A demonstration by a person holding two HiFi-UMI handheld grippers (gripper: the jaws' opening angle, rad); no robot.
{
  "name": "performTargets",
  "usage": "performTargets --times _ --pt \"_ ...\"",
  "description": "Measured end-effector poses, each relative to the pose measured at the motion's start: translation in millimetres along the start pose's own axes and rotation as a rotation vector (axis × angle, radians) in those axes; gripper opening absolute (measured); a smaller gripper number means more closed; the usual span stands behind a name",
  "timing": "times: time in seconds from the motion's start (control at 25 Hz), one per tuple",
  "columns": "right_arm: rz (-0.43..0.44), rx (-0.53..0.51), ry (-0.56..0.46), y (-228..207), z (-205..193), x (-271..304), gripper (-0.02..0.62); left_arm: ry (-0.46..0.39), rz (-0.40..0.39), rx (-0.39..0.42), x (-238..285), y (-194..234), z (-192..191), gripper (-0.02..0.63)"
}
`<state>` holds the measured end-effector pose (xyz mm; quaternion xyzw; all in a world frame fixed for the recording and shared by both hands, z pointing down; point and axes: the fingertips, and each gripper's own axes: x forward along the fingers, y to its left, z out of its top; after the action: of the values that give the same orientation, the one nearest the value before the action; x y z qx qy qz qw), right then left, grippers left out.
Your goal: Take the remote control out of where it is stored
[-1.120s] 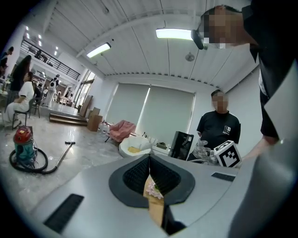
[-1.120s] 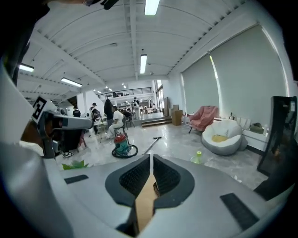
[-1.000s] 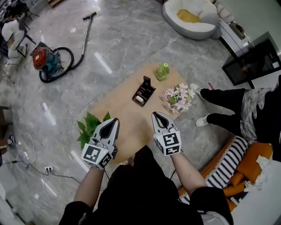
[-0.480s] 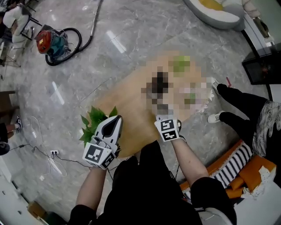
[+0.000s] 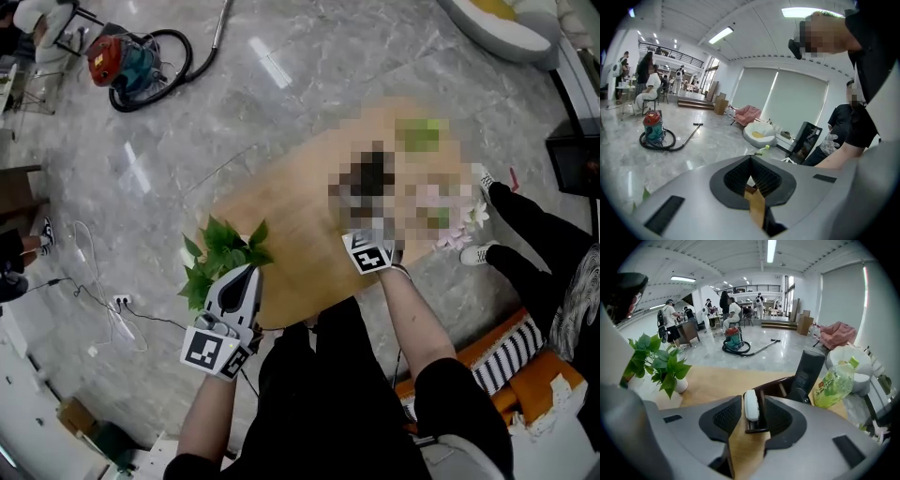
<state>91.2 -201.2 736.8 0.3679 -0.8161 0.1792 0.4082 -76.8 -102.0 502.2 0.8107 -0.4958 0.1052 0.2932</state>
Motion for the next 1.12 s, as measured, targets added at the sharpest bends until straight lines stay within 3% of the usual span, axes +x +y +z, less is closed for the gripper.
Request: performTargets --times 0.28,0.48,0.84,1.12 --pt "-0.012 -0.045 0.059 8 -7 28 0.134 0.003 0.027 -0.048 -5 9 -13 0.008" --pt "-0.075 -0.105 0.115 1 -18 44 0.131 -0.014 0.03 -0.07 -12 11 -14 0.008" --pt "-0.116 -0.114 0.027 15 17 4 0.109 -0.036 0.014 -0.052 -37 16 -11 0.008" --pt "-0.128 -0.23 -0.049 48 37 -28 0.109 -0.088 -0.026 -0.068 -57 7 -8 0.008"
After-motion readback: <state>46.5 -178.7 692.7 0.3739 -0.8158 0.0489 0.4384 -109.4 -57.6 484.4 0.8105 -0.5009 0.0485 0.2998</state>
